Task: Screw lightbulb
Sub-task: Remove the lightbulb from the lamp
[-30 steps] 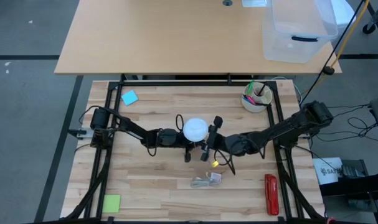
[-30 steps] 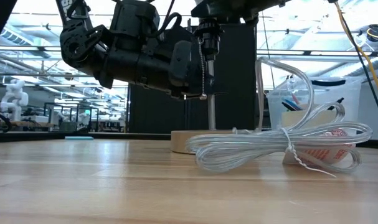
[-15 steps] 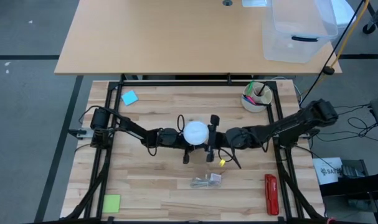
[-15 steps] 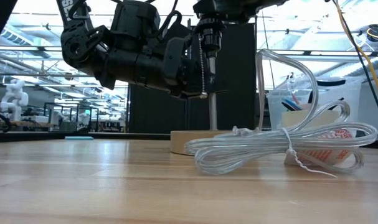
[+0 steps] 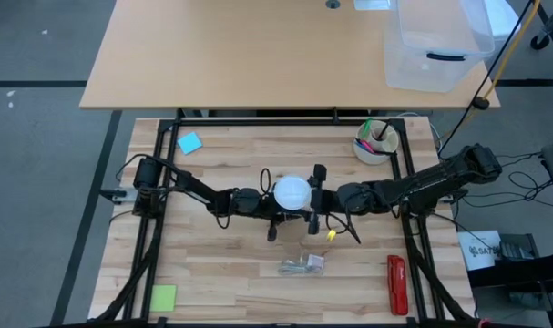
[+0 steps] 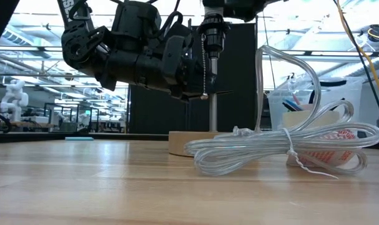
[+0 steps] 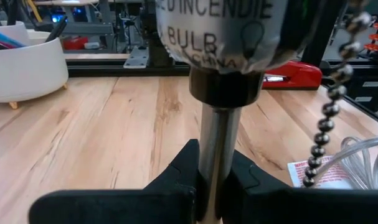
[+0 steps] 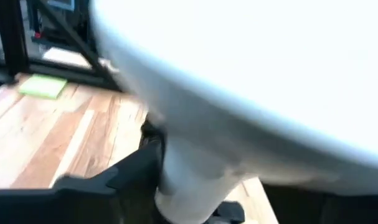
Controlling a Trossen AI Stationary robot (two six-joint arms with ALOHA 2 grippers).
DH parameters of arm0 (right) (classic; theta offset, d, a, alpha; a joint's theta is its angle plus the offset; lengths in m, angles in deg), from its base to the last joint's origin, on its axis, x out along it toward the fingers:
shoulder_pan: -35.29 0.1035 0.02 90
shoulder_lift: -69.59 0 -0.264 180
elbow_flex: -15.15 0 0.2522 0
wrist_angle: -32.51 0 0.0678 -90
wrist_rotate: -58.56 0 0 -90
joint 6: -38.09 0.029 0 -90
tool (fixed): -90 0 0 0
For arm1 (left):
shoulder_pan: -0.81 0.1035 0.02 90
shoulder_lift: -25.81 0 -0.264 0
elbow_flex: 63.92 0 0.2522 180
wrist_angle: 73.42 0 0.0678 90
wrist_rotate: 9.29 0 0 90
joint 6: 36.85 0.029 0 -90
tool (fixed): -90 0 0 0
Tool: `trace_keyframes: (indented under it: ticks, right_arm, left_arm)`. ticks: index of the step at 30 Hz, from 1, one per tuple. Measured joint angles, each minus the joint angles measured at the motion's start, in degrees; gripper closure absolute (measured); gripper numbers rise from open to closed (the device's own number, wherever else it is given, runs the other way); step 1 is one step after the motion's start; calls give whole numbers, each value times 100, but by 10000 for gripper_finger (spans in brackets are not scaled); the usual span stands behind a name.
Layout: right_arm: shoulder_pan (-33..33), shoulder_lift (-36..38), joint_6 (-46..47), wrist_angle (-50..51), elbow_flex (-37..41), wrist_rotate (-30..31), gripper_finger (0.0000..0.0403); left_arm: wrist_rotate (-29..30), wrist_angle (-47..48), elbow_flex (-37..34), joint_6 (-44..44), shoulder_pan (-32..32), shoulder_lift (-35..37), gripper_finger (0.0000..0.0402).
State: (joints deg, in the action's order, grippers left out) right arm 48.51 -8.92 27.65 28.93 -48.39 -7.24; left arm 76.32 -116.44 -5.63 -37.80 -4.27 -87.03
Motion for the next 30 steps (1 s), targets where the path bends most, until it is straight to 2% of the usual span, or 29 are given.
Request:
trace_keyframes:
  ticks: [6, 16, 27, 30]
  right_arm:
    - [35, 216, 203, 38, -2, 49, 117]
    - [220, 602, 466, 471, -5, 25, 119]
    - [502, 600, 935, 900, -11, 15, 119]
    - [623, 595, 1293, 1230, -11, 382, 119]
  left_arm:
    - [74, -2, -2, -3, -2, 0, 373]
    - [149, -7, -2, -27, -3, 0, 373]
    - [169, -8, -2, -133, -2, 0, 364]
    - [190, -8, -2, -160, -7, 0, 363]
